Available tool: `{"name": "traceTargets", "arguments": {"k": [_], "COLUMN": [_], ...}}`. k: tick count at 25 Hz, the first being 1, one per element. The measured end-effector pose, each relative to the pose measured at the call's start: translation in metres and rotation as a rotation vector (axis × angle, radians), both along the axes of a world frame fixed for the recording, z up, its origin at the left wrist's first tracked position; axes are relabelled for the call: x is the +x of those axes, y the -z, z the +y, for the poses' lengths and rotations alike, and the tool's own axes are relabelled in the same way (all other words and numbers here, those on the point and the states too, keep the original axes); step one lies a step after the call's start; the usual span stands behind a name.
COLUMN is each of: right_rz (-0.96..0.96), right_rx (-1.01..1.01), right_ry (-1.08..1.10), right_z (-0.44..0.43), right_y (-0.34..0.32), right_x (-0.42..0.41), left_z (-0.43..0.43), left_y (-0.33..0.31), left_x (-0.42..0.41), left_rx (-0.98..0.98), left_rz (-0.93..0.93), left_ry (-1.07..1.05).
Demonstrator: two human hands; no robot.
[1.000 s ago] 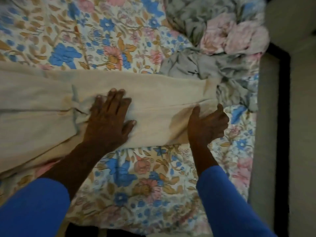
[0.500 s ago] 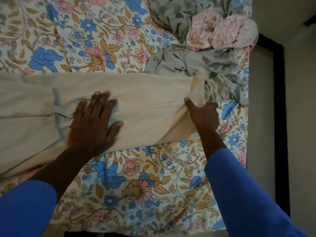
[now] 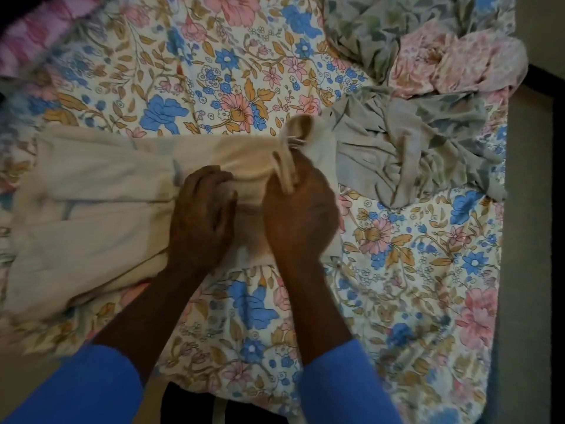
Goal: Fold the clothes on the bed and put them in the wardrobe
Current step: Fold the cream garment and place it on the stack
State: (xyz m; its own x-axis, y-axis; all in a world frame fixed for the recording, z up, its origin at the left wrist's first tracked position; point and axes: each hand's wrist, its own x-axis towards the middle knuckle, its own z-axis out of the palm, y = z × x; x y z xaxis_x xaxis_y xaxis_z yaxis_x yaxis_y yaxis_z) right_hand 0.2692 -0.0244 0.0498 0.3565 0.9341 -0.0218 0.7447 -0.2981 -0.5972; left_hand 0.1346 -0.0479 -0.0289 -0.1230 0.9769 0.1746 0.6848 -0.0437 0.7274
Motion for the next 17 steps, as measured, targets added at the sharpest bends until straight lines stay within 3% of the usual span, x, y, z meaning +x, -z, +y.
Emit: {"name": "traceTargets", "arguments": {"k": [2,4,6,8,9,11,13,15,17], "right_rz": [-0.075,-0.128,-0.007,0.256,0.280,0.063,-0.155,-0.188,-0.077], "right_rx": [-0.052,-0.147,-0.176,-0.103,-0.053,0.073,0.105,0.055,0.035], "right_ry": [-0.226,-0.399,-0.477,-0.394,-0.321,-0.223,-0.371,-0.623,-0.599], "right_z": [-0.009,-0.019,-0.028,-0.035,-0.038,-0.046,-0.057,-0.076,-0.088], "right_y": [0.020,0.041,0.052,0.050,0.050,0.052,0.058,0.068,0.076], "right_x": [-0.052,-0.083,-0.090,-0.078,-0.066,-0.033,0.000,0.025,0.039], "left_z": [-0.006,-0.006,-0.001,0.009,0.013,0.015,0.012,0.012,0.018], "left_y": [-0.014,-0.018,-0.017,-0.019,-0.022,-0.024,-0.024,-0.024,-0.030], "left_x": [-0.020,-0.034,-0.043,-0.045,-0.044,-0.040,-0.037,-0.039,-0.042], "left_rx": [-0.058,-0.287,-0.435,-0.477,-0.489,-0.489,-0.457,-0.408,-0.334], "left_rz": [-0.135,-0.302,-0.432,-0.410,-0.363,-0.323,-0.336,-0.290,-0.215], "left_ry": [-0.183,-0.313,-0.341,-0.333,-0.331,-0.308,-0.238,-0.187,-0.253]}}
